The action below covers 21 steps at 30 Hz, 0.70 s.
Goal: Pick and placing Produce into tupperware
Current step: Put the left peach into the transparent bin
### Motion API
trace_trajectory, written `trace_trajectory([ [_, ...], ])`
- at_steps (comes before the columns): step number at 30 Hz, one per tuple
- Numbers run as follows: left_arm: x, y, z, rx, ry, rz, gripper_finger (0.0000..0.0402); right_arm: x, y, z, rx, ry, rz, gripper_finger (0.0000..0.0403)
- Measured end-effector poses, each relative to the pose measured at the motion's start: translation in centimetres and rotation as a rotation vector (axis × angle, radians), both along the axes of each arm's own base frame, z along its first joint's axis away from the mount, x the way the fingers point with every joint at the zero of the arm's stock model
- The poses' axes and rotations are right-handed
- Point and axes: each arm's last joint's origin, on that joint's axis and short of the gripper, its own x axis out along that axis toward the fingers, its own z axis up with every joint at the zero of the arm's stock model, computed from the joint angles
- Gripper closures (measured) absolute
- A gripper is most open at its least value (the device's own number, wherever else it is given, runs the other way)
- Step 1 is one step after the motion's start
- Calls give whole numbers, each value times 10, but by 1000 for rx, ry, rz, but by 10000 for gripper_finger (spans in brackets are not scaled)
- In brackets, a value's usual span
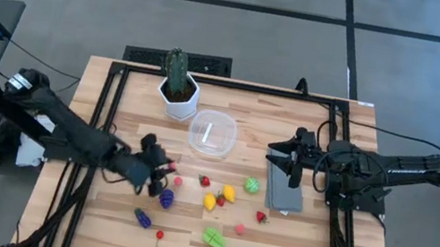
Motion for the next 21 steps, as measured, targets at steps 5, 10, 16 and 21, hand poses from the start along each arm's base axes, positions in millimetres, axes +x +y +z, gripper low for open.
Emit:
trace_trajectory([
  [5,16,33,5,24,-28,6,297,0,0,-1,-14,8,3,159],
  [10,28,60,1,39,-22,39,297,0,0,-2,-17,19,-1,159],
  [16,51,80,-15,25,-51,66,297,0,0,-2,-19,22,-3,159],
  [21,69,90,-34,-7,-88,107,297,-1,-1,-3,-22,29,-20,159],
])
